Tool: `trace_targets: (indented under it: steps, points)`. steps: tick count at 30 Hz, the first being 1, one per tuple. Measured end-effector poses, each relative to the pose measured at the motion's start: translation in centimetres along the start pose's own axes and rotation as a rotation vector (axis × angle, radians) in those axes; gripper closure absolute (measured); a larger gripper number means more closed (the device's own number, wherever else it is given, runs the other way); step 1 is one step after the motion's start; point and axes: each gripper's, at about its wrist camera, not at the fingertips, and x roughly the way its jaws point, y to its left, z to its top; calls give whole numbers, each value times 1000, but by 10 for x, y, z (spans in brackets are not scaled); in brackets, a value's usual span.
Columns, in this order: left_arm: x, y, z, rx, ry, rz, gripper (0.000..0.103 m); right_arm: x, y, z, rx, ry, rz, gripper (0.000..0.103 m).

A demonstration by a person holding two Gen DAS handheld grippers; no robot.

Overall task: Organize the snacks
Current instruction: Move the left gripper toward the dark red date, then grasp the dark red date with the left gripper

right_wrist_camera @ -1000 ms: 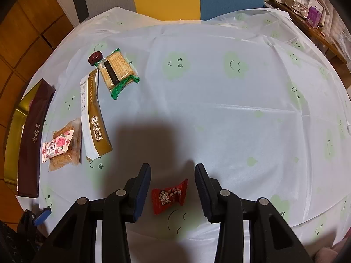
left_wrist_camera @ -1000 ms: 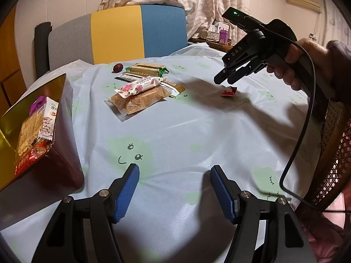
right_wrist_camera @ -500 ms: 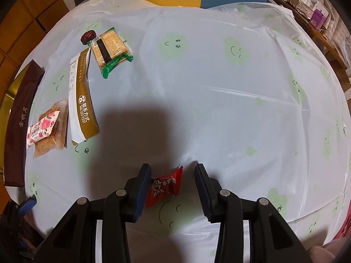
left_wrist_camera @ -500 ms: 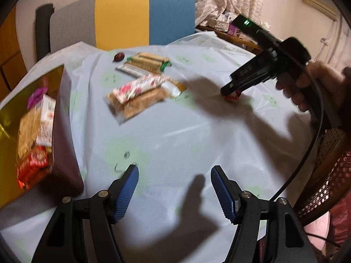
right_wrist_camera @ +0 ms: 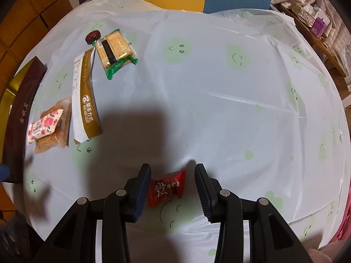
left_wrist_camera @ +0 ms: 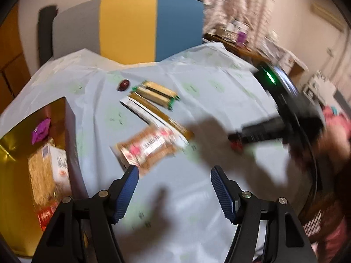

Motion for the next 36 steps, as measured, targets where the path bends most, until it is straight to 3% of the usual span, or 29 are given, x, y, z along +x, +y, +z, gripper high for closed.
trace_targets:
  steps: [6, 16, 19, 28, 36]
  points:
    - [15, 40, 58, -112, 17, 37, 37, -4, -1, 0, -11, -19, -8, 61]
    - [74, 93, 132, -200, 62, 97, 70, -23, 5, 6, -16, -63, 0, 61]
    - [95, 98, 150, -184, 80, 97, 72, -24, 4, 5, -13, -75, 2, 61]
    - [157, 104, 176, -158, 139, 120, 72, -23, 2, 8, -4, -96, 9, 61]
    - [194, 110, 176, -151, 179, 146, 76, -23, 5, 8, -13, -101, 9, 61]
